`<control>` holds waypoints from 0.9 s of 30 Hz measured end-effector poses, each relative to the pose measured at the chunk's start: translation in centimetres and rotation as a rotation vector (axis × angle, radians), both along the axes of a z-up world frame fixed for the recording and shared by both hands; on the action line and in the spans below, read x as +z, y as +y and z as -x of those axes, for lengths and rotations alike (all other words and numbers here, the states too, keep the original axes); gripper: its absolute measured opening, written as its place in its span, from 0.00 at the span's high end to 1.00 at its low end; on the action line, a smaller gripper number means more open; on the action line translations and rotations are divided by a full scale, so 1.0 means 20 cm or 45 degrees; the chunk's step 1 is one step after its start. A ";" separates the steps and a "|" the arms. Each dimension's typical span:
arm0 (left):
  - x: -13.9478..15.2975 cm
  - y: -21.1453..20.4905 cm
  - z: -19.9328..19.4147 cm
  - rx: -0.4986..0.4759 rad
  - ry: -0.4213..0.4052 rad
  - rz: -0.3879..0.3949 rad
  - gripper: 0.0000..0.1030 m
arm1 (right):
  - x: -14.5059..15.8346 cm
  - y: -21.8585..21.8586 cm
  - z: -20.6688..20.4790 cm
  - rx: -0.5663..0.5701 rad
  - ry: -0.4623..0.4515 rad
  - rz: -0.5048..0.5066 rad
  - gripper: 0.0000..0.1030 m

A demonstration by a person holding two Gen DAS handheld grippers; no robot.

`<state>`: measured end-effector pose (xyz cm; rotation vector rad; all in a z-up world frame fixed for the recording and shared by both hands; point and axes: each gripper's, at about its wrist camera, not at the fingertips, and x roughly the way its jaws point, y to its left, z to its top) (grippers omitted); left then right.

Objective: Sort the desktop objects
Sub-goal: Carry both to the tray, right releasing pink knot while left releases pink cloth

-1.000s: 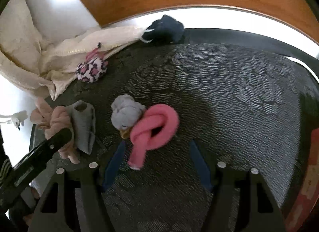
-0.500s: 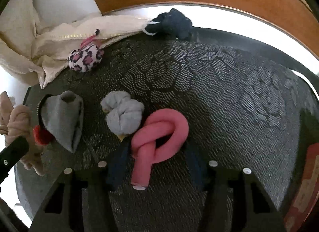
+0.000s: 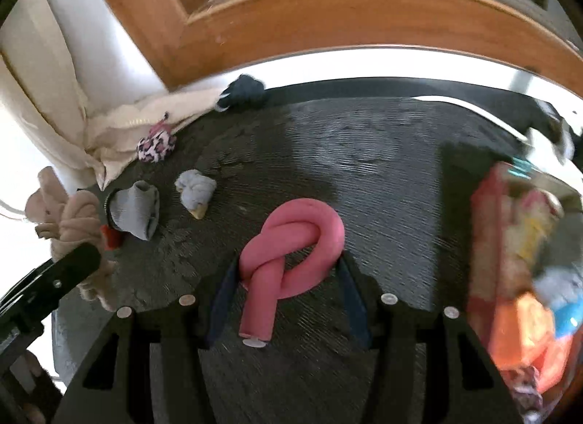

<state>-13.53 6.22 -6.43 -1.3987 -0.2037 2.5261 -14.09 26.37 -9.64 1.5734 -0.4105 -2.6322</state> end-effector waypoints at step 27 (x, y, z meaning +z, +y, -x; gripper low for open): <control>0.21 1.01 -0.37 -0.354 0.043 0.012 0.47 | 0.00 1.03 -0.73 -0.290 -0.040 -0.060 0.44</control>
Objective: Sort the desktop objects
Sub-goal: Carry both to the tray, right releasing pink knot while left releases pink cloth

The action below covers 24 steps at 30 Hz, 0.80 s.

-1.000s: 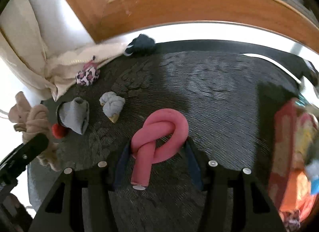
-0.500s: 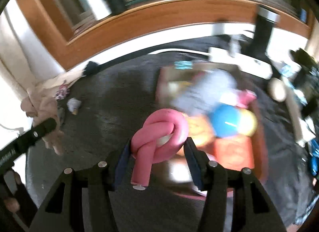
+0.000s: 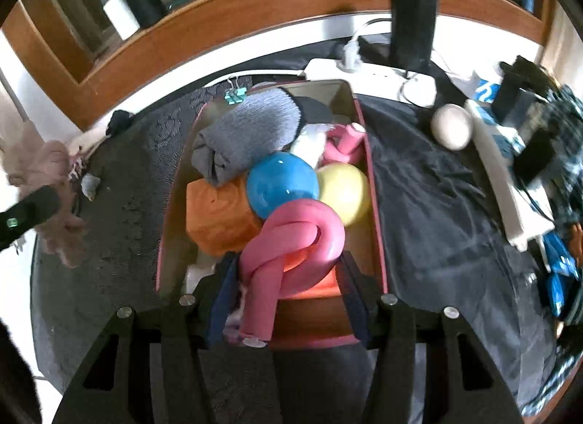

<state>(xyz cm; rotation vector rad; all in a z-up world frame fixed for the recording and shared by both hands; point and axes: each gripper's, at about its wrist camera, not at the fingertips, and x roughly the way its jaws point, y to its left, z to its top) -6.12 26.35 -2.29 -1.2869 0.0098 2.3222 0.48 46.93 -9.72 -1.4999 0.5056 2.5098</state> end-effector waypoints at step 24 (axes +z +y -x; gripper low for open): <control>-0.06 0.27 0.06 -0.121 -0.069 0.033 0.47 | 0.03 0.21 0.18 0.046 0.098 0.154 0.44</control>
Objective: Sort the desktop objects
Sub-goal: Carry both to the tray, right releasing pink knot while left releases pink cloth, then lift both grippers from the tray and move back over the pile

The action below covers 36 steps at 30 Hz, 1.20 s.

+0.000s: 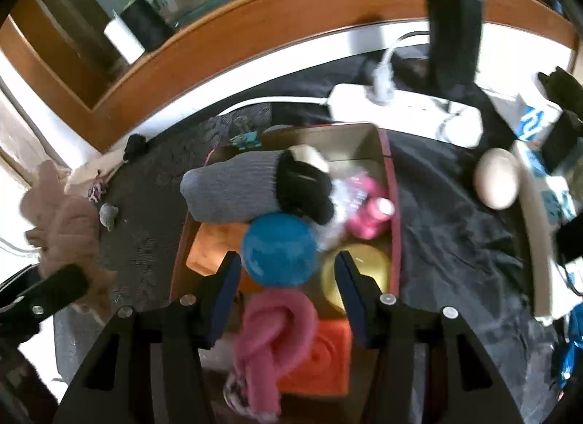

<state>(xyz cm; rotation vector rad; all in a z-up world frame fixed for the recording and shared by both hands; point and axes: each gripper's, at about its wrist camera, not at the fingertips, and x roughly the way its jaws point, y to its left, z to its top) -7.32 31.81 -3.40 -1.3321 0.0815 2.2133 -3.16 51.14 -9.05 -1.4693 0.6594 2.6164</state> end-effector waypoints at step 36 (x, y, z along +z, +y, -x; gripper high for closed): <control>-0.13 -0.28 -0.03 0.125 -0.139 -0.013 0.42 | 0.17 -0.24 -0.08 0.034 0.072 -0.004 0.40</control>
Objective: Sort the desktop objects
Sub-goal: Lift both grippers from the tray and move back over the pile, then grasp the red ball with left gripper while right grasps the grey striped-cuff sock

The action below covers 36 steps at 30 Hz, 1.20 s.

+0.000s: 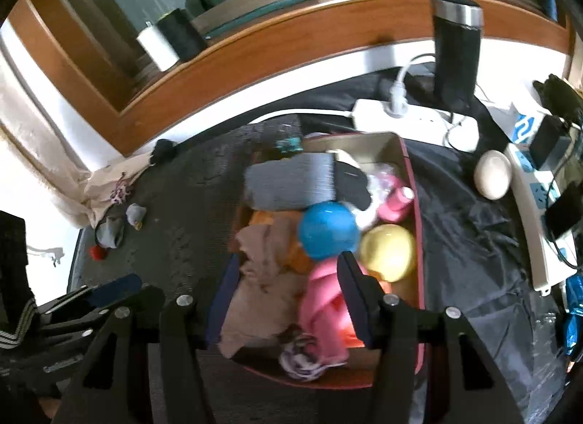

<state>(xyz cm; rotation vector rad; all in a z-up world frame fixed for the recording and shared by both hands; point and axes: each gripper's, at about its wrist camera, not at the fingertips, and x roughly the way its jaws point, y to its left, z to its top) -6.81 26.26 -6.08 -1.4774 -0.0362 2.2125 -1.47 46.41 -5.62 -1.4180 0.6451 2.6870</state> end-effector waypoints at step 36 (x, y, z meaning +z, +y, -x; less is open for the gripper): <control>-0.41 -1.74 0.57 0.666 0.039 0.195 0.31 | -0.13 -1.06 0.37 0.280 -0.156 -0.084 0.32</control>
